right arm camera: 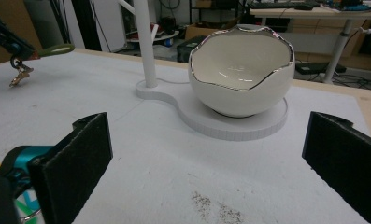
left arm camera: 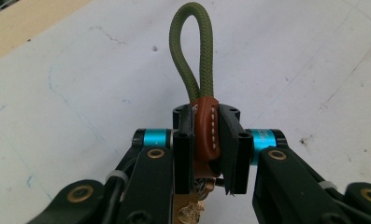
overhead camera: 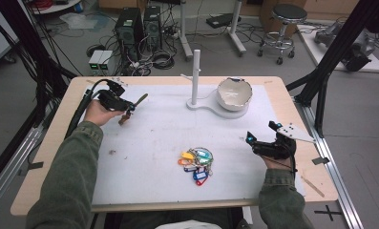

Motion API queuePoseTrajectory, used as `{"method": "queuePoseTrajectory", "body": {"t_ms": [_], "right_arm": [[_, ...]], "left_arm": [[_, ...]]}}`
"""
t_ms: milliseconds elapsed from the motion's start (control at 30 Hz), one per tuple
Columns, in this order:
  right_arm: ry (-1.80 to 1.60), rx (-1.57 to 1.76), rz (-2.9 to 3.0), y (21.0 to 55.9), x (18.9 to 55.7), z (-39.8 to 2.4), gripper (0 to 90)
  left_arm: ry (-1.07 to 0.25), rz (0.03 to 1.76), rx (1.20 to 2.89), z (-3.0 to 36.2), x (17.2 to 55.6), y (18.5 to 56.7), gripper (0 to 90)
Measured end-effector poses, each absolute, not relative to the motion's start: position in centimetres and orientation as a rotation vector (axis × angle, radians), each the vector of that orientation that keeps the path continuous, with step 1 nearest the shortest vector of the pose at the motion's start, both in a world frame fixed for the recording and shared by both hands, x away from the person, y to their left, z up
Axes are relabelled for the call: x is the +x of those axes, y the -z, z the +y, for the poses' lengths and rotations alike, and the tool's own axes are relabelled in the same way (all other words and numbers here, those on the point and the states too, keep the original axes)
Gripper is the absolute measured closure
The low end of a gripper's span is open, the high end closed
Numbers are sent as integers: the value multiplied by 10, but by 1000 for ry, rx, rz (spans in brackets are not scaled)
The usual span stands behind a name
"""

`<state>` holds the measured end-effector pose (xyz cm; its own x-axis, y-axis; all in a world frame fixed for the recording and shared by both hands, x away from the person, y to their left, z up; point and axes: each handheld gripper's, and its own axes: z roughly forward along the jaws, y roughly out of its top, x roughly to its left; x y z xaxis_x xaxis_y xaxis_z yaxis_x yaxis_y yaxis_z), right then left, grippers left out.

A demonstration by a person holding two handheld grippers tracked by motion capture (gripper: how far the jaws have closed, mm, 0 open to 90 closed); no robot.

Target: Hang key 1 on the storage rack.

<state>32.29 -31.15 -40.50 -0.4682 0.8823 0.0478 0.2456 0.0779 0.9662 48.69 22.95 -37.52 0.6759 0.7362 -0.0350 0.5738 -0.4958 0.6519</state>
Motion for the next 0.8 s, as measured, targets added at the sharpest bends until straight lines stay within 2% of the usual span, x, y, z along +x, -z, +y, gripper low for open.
{"method": "queuePoseTrajectory", "body": {"t_ms": [800], "right_arm": [[-1420, 1127, 1780, 405, 322, -313, 7]], "left_arm": [[-292, 1020, 2154, 231, 483, 306, 775]]}}
